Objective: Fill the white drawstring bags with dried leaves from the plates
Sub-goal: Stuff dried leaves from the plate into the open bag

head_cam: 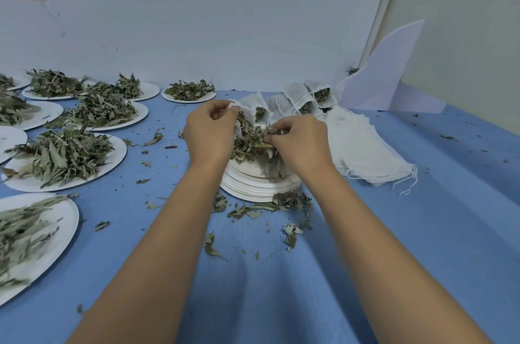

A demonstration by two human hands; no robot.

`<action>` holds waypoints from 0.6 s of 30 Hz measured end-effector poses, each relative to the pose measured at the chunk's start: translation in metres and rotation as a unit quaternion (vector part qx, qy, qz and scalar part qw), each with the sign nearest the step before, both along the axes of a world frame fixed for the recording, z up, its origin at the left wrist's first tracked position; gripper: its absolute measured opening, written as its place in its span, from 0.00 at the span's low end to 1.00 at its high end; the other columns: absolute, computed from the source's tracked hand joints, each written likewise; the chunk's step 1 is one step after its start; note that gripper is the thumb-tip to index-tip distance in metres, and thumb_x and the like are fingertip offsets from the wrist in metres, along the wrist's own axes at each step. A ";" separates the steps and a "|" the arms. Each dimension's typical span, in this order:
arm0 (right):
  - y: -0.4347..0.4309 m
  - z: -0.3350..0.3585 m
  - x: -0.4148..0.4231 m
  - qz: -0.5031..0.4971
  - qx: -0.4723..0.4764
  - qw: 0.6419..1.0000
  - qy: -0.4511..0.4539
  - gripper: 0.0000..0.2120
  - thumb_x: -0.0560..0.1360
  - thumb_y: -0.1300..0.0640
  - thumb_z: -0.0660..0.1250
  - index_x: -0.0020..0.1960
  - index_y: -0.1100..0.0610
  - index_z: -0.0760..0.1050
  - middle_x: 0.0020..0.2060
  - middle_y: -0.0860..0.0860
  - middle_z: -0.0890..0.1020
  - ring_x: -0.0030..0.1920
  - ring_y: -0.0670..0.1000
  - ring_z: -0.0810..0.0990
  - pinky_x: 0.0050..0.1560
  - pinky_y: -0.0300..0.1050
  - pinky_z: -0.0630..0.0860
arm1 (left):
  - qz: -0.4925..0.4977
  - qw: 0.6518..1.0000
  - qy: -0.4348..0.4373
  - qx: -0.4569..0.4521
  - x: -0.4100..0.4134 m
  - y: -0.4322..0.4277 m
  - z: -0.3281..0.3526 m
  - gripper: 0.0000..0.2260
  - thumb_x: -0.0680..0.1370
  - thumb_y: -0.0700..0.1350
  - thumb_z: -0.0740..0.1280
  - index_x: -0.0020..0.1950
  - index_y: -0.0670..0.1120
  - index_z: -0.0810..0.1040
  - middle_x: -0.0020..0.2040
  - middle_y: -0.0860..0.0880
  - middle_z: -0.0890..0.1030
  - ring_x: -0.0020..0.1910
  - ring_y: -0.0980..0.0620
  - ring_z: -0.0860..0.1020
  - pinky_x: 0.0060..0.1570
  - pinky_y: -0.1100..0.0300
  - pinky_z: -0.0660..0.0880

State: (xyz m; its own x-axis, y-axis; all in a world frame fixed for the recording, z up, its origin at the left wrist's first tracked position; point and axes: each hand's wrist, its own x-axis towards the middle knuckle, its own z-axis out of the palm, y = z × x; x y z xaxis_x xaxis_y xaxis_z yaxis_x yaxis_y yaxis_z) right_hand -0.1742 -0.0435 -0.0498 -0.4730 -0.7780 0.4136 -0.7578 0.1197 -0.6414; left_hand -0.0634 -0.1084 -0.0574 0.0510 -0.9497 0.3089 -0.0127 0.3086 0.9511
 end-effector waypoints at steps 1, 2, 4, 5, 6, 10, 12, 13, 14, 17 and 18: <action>0.001 0.004 -0.002 0.004 -0.018 1.000 -0.013 0.10 0.72 0.57 0.73 0.52 0.58 0.83 0.46 0.52 0.85 0.35 0.40 0.73 0.33 0.20 0.65 | 0.011 1.000 -0.019 -0.011 0.000 0.000 0.000 0.04 0.77 0.45 0.69 0.50 0.48 0.79 0.35 0.58 0.75 0.29 0.68 0.74 0.28 0.77 0.67; 0.002 0.007 -0.003 0.004 -0.034 0.999 -0.022 0.10 0.71 0.57 0.73 0.52 0.58 0.83 0.44 0.51 0.84 0.36 0.40 0.73 0.33 0.19 0.65 | 0.021 0.999 -0.039 -0.023 0.000 0.001 -0.001 0.05 0.77 0.45 0.68 0.52 0.47 0.80 0.36 0.59 0.74 0.31 0.66 0.74 0.29 0.78 0.67; 0.004 0.012 -0.005 0.003 -0.059 0.997 -0.050 0.10 0.71 0.56 0.74 0.50 0.57 0.84 0.37 0.45 0.81 0.34 0.39 0.72 0.33 0.20 0.65 | 0.032 0.996 -0.073 -0.043 -0.001 0.001 -0.003 0.07 0.78 0.46 0.68 0.54 0.46 0.80 0.36 0.60 0.74 0.34 0.65 0.72 0.31 0.80 0.66; 0.004 0.013 -0.005 0.003 -0.070 0.995 -0.068 0.09 0.70 0.55 0.74 0.50 0.57 0.84 0.34 0.42 0.78 0.33 0.38 0.72 0.32 0.20 0.65 | 0.036 0.994 -0.087 -0.049 -0.002 0.002 -0.005 0.08 0.78 0.47 0.67 0.54 0.45 0.80 0.36 0.60 0.73 0.34 0.66 0.72 0.32 0.81 0.65; 0.004 0.014 -0.004 0.005 -0.077 0.994 -0.083 0.09 0.70 0.55 0.75 0.49 0.56 0.84 0.31 0.39 0.75 0.32 0.36 0.72 0.32 0.21 0.66 | 0.039 0.993 -0.101 -0.053 -0.003 0.002 -0.006 0.09 0.78 0.47 0.67 0.54 0.45 0.80 0.36 0.60 0.73 0.34 0.66 0.71 0.32 0.81 0.65; 0.003 0.014 0.001 0.036 -0.064 0.989 -0.127 0.09 0.69 0.54 0.75 0.48 0.54 0.84 0.33 0.40 0.79 0.37 0.40 0.78 0.40 0.30 0.72 | 0.048 0.989 -0.128 -0.057 -0.006 0.005 -0.007 0.10 0.78 0.50 0.67 0.52 0.44 0.81 0.37 0.57 0.74 0.34 0.67 0.71 0.32 0.82 0.64; 0.002 0.013 0.003 0.046 -0.052 0.985 -0.159 0.11 0.68 0.54 0.76 0.50 0.56 0.84 0.40 0.47 0.83 0.44 0.48 0.81 0.49 0.42 0.78 | 0.034 0.991 -0.116 -0.057 -0.007 0.006 -0.005 0.09 0.77 0.49 0.68 0.51 0.45 0.81 0.35 0.59 0.74 0.32 0.67 0.73 0.32 0.81 0.65; 0.002 0.012 0.003 0.045 -0.048 0.983 -0.170 0.12 0.68 0.55 0.76 0.50 0.56 0.83 0.42 0.49 0.84 0.45 0.50 0.81 0.51 0.45 0.78 | 0.024 0.992 -0.109 -0.057 -0.007 0.007 -0.003 0.08 0.77 0.49 0.68 0.50 0.46 0.81 0.35 0.60 0.74 0.31 0.70 0.74 0.31 0.80 0.66; 0.001 0.011 0.003 0.045 -0.048 0.982 -0.178 0.12 0.68 0.55 0.76 0.50 0.56 0.83 0.40 0.48 0.83 0.44 0.49 0.81 0.51 0.45 0.78 | 0.014 0.993 -0.106 -0.057 -0.008 0.007 -0.002 0.07 0.77 0.48 0.68 0.50 0.46 0.81 0.35 0.60 0.75 0.31 0.71 0.74 0.31 0.79 0.67; -0.001 0.005 0.000 0.034 -0.062 0.981 -0.179 0.09 0.69 0.56 0.75 0.49 0.56 0.84 0.32 0.41 0.79 0.36 0.43 0.78 0.42 0.35 0.75 | -0.024 0.993 -0.102 -0.049 -0.009 0.009 0.000 0.05 0.77 0.47 0.67 0.49 0.47 0.82 0.36 0.58 0.77 0.37 0.63 0.77 0.39 0.73 0.73; -0.002 0.003 -0.001 0.023 -0.071 0.983 -0.167 0.08 0.70 0.56 0.74 0.49 0.55 0.84 0.31 0.39 0.78 0.34 0.40 0.76 0.38 0.29 0.72 | -0.049 0.994 -0.089 -0.036 -0.010 0.009 0.001 0.05 0.78 0.46 0.67 0.48 0.47 0.82 0.37 0.56 0.79 0.40 0.60 0.78 0.46 0.65 0.77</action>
